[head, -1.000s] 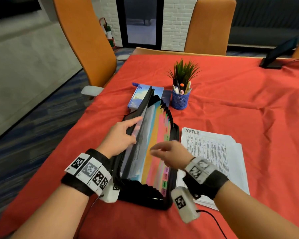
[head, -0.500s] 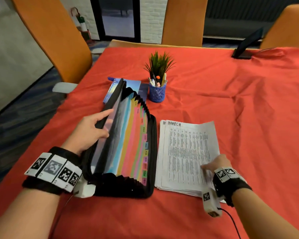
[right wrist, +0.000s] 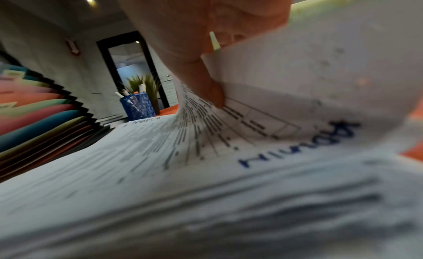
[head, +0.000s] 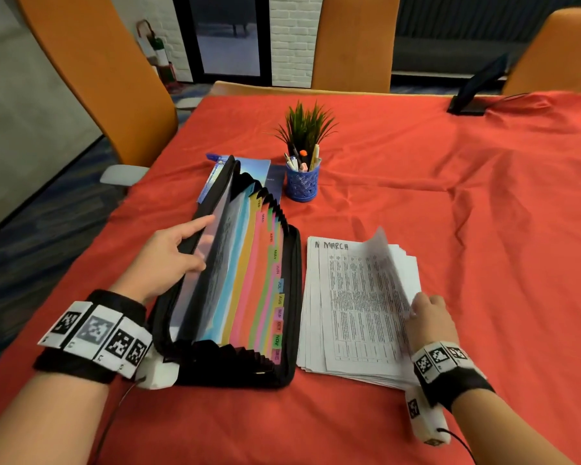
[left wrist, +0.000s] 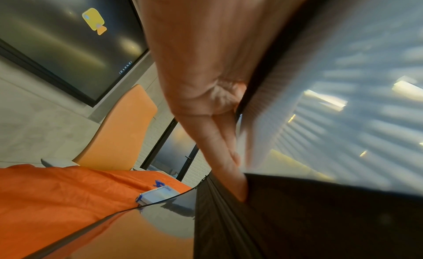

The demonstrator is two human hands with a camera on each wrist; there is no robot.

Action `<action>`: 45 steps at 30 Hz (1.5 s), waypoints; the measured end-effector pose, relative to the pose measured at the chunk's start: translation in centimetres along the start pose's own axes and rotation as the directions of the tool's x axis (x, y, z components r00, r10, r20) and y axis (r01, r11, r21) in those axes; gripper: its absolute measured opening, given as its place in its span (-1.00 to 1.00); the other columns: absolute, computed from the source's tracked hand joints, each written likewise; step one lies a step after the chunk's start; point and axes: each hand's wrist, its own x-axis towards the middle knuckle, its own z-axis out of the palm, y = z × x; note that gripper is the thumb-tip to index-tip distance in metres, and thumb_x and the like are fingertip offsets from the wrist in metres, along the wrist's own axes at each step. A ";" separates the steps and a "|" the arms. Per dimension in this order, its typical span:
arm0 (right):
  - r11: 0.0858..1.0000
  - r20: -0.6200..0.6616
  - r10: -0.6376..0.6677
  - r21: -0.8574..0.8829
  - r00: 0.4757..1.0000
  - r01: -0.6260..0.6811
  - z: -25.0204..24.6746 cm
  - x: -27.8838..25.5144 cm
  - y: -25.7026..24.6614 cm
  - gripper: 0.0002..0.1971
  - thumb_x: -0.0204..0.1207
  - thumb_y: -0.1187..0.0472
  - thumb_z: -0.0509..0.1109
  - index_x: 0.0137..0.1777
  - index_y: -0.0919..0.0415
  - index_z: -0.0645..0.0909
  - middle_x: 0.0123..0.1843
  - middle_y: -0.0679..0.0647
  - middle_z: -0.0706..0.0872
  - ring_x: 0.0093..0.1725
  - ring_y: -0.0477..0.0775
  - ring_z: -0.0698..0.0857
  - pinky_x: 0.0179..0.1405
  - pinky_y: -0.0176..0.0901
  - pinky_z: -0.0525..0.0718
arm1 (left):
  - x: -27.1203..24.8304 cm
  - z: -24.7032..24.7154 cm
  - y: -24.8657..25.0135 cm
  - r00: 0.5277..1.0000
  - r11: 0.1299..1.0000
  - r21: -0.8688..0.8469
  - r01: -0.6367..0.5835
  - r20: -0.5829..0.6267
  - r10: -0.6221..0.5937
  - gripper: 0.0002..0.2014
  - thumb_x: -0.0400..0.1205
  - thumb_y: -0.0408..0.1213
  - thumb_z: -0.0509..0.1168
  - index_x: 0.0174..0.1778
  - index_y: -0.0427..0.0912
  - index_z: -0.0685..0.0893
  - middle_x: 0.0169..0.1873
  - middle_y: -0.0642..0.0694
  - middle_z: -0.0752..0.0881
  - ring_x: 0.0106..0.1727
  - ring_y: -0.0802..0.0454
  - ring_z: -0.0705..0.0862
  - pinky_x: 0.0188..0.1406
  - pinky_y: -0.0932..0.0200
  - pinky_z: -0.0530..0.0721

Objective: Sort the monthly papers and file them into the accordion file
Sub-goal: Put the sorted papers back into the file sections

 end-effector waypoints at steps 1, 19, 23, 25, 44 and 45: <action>0.999 -0.014 -0.042 -0.033 0.999 0.041 0.0 0.0 -0.2 -0.78 0.38 0.50 0.23 0.02 0.36 0.52 0.08 0.30 0.51 0.02 0.34 0.54 -0.12 0.02 0.54 | 0.0 0.1 0.1 1.000 1.000 0.004 -0.003 0.002 0.003 -0.22 0.38 -0.79 0.30 0.43 0.01 0.51 0.12 -0.07 0.67 0.12 0.21 0.63 -0.13 0.71 0.45; 0.825 0.232 0.206 0.482 0.951 -0.296 -1.7 1.7 3.0 -0.78 0.34 0.41 0.43 0.00 0.31 0.70 -0.17 0.22 0.78 -0.14 0.25 0.75 0.03 0.12 0.70 | 0.1 -0.4 0.0 1.000 0.999 -0.023 0.030 0.006 -0.029 -0.24 0.42 -0.78 0.28 0.41 0.06 0.52 0.16 -0.15 0.70 0.02 0.13 0.58 -0.24 0.67 0.51; 0.684 0.383 0.127 0.634 0.915 -0.361 -3.5 1.2 3.0 -0.77 0.36 0.53 0.44 0.03 0.43 0.65 -0.25 0.19 0.78 -0.28 0.21 0.74 -0.24 -0.06 0.69 | 0.0 -0.6 0.1 1.000 0.999 -0.031 0.026 0.006 -0.026 -0.25 0.42 -0.78 0.28 0.43 0.01 0.51 0.14 -0.14 0.71 0.00 0.14 0.58 -0.28 0.67 0.50; 0.607 0.400 0.044 0.717 0.915 -0.343 -5.4 0.3 2.3 -0.72 0.31 0.41 0.53 0.01 0.44 0.64 -0.34 0.15 0.80 -0.38 0.16 0.77 -0.43 -0.14 0.73 | -0.1 -0.8 0.3 1.000 0.999 -0.042 0.021 0.006 -0.021 -0.25 0.42 -0.78 0.28 0.42 0.02 0.51 0.11 0.01 0.71 -0.08 0.34 0.61 -0.25 0.69 0.49; 0.458 0.420 -0.423 0.864 0.803 -0.210 -18.3 -2.8 -7.3 -0.71 0.33 0.57 0.26 0.03 0.40 0.61 -0.15 0.41 0.77 -0.40 0.27 0.77 -0.54 -0.03 0.73 | -0.1 -1.7 -0.1 0.999 1.000 -0.012 -0.019 0.026 0.020 -0.25 0.39 -0.75 0.30 0.39 0.06 0.53 0.00 -0.07 0.56 0.04 0.11 0.50 -0.12 0.67 0.50; 0.463 0.425 -0.433 0.861 0.795 -0.208 -18.2 -2.9 -7.5 -0.68 0.29 0.55 0.28 0.06 0.39 0.62 -0.12 0.42 0.76 -0.38 0.28 0.77 -0.52 -0.01 0.74 | -0.1 -1.7 -0.1 1.000 1.000 -0.016 -0.017 0.023 0.017 -0.25 0.39 -0.76 0.29 0.41 0.02 0.52 0.02 -0.07 0.58 0.00 0.14 0.53 -0.15 0.67 0.51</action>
